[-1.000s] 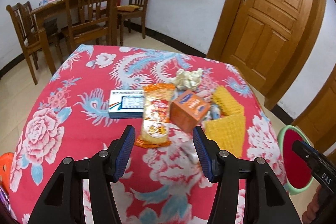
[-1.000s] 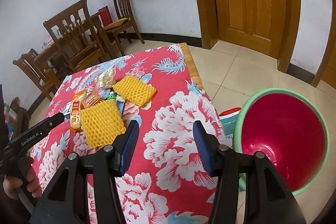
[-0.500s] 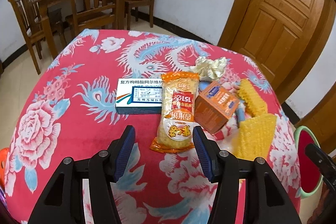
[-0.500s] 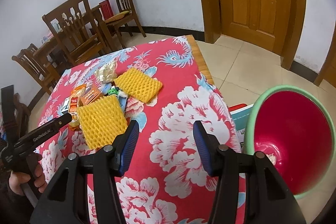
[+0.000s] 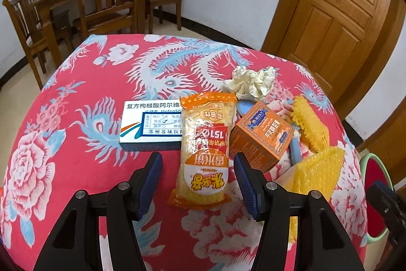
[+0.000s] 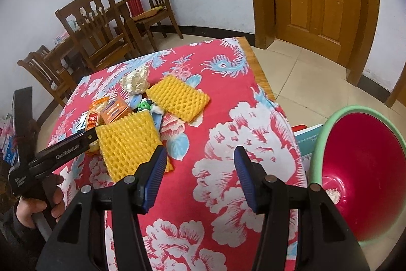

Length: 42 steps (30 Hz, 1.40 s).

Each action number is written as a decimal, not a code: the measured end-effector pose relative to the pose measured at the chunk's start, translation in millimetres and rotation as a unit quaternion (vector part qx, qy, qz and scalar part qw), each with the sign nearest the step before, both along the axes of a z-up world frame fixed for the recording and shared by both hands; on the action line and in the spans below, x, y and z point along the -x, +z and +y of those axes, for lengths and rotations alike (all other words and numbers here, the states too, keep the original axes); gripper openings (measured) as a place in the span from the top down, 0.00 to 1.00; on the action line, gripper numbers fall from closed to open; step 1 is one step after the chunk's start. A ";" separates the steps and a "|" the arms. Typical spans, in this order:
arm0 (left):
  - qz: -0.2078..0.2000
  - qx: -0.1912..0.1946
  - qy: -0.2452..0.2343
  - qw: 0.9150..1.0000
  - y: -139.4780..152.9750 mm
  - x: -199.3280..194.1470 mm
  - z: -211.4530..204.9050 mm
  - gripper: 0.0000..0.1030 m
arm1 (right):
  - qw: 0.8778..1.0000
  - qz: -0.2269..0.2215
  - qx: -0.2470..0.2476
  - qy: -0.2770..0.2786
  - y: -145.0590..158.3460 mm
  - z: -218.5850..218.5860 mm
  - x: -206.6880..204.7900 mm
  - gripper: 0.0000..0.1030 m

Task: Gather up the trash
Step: 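Grasp the snack bag with the left gripper while the right gripper grasps a yellow foam net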

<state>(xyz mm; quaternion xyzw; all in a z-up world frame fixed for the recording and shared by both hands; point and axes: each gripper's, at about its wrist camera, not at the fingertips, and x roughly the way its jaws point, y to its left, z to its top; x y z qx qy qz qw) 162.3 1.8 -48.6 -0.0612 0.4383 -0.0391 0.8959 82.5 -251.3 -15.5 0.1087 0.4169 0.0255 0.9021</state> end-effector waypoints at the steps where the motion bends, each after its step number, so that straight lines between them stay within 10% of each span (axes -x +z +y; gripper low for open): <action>1: -0.001 -0.001 0.000 1.000 -0.3 -0.4 -0.6 0.42 | 1.000 0.001 0.000 0.002 -0.3 1.9 -1.1 0.46; 9: -0.006 0.015 -0.008 1.000 0.0 -1.2 2.5 0.62 | 1.000 0.005 0.003 0.021 -3.2 15.9 -9.0 0.45; 31: -0.026 0.057 0.005 0.998 20.6 36.3 27.3 0.62 | 0.995 0.049 -0.009 0.087 -33.7 55.8 -39.6 0.37; 42: -0.028 0.063 0.010 0.998 23.2 39.9 31.4 0.62 | 0.995 0.055 -0.023 0.086 -37.5 58.2 -36.7 0.77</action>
